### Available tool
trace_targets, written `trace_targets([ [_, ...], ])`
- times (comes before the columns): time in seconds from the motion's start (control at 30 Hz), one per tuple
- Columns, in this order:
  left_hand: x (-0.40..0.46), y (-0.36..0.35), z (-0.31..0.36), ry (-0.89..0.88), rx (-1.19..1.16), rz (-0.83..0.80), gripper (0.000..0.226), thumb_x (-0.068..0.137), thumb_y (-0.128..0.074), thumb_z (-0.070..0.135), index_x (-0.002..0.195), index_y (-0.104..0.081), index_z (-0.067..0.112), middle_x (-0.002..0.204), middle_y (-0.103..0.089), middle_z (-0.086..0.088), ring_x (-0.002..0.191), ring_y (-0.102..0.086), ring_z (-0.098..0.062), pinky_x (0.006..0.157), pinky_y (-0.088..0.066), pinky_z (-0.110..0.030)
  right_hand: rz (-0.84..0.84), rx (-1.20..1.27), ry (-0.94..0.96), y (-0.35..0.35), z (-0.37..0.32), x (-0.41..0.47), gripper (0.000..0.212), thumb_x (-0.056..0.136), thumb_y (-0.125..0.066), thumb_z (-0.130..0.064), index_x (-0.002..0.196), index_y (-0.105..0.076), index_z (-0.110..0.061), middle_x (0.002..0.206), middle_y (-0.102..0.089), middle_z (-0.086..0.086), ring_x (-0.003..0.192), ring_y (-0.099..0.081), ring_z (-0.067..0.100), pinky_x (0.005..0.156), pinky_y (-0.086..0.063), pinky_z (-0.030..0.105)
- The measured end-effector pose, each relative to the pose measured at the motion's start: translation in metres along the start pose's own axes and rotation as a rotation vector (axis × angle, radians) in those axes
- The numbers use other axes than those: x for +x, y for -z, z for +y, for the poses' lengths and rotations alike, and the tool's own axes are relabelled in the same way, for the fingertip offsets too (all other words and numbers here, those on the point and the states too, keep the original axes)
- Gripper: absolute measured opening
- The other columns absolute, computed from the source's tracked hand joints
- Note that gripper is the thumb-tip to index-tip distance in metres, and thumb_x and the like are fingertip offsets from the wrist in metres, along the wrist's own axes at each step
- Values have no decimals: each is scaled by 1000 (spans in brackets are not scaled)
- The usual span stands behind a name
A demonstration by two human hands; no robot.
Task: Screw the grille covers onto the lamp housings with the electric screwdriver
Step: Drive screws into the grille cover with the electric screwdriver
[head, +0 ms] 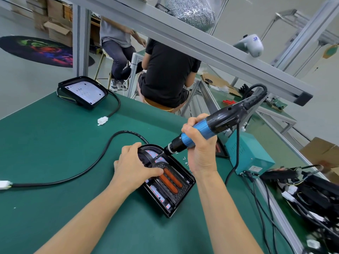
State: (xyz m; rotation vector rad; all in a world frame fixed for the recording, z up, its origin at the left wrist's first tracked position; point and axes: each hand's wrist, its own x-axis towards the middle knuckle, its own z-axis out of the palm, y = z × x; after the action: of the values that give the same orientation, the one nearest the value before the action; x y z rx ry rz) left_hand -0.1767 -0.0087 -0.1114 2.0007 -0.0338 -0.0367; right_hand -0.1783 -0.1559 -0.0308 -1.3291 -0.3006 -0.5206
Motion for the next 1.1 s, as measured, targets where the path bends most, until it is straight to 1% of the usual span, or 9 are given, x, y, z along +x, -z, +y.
trace_targets([
  [0.1, 1, 1, -6, 27, 7, 0, 101, 58, -84, 48, 142, -32, 28, 136, -35, 5, 104, -28, -14, 109, -25, -42, 202, 92, 8, 2, 1, -4, 35, 73, -65, 0, 88, -54, -29, 74, -53, -4, 72, -51, 15, 71, -48, 20],
  [0.23, 5, 2, -16, 18, 163, -8, 102, 57, -76, 64, 142, -31, 29, 139, -37, 2, 130, -28, -20, 108, -16, -39, 447, 210, 51, 16, -7, -9, 37, 72, -65, -1, 99, -50, -22, 72, -55, -4, 66, -56, 14, 72, -50, 24],
  [0.4, 6, 7, -12, 6, 277, -35, 105, 52, -55, 78, 143, -31, 30, 146, -32, 5, 137, -20, -18, 110, -13, -41, 612, 326, 131, 45, -25, -24, 32, 84, -61, 3, 101, -50, -22, 72, -55, -4, 63, -56, 12, 73, -51, 24],
  [0.47, 11, 9, -3, -63, 260, 56, 90, 62, -60, 71, 139, -39, 28, 144, -37, 4, 136, -24, -20, 109, -16, -42, 683, 377, 128, 58, -30, -32, 29, 90, -55, 4, 98, -49, -23, 67, -57, -5, 59, -57, 10, 70, -51, 23],
  [0.53, 22, 5, 13, -197, 218, 128, 60, 77, -70, 47, 130, -52, 26, 133, -51, 1, 129, -37, -23, 106, -25, -41, 742, 391, 112, 69, -34, -42, 29, 91, -53, 4, 95, -49, -24, 62, -58, -6, 56, -57, 9, 66, -52, 22],
  [0.67, 51, -24, 56, -372, 422, -35, 24, 87, -60, 23, 110, -68, 27, 115, -66, 6, 113, -55, -19, 99, -39, -35, 790, 390, 92, 84, -39, -60, 30, 90, -54, 3, 91, -52, -26, 66, -57, -7, 58, -58, 8, 67, -53, 22],
  [0.83, 84, -70, 75, -305, 755, -275, 28, 87, -54, 9, 106, -70, 23, 117, -66, 0, 107, -61, -25, 88, -50, -35, 769, 339, 121, 93, -46, -69, 31, 90, -54, 3, 88, -53, -28, 70, -54, -3, 59, -57, 8, 67, -53, 22],
  [0.97, 98, -87, 73, -276, 936, -338, 29, 88, -56, 8, 114, -65, 17, 121, -62, -3, 108, -60, -26, 84, -50, -35, 759, 294, 125, 99, -50, -72, 32, 89, -55, 4, 88, -54, -28, 77, -49, 1, 58, -56, 10, 64, -52, 21],
  [1.1, 99, -97, 79, -305, 1011, -336, 20, 85, -57, 6, 103, -64, 12, 113, -64, -5, 93, -60, -26, 71, -45, -32, 751, 251, 118, 104, -52, -73, 30, 89, -55, 2, 91, -54, -28, 68, -53, -2, 60, -56, 10, 65, -52, 21],
])
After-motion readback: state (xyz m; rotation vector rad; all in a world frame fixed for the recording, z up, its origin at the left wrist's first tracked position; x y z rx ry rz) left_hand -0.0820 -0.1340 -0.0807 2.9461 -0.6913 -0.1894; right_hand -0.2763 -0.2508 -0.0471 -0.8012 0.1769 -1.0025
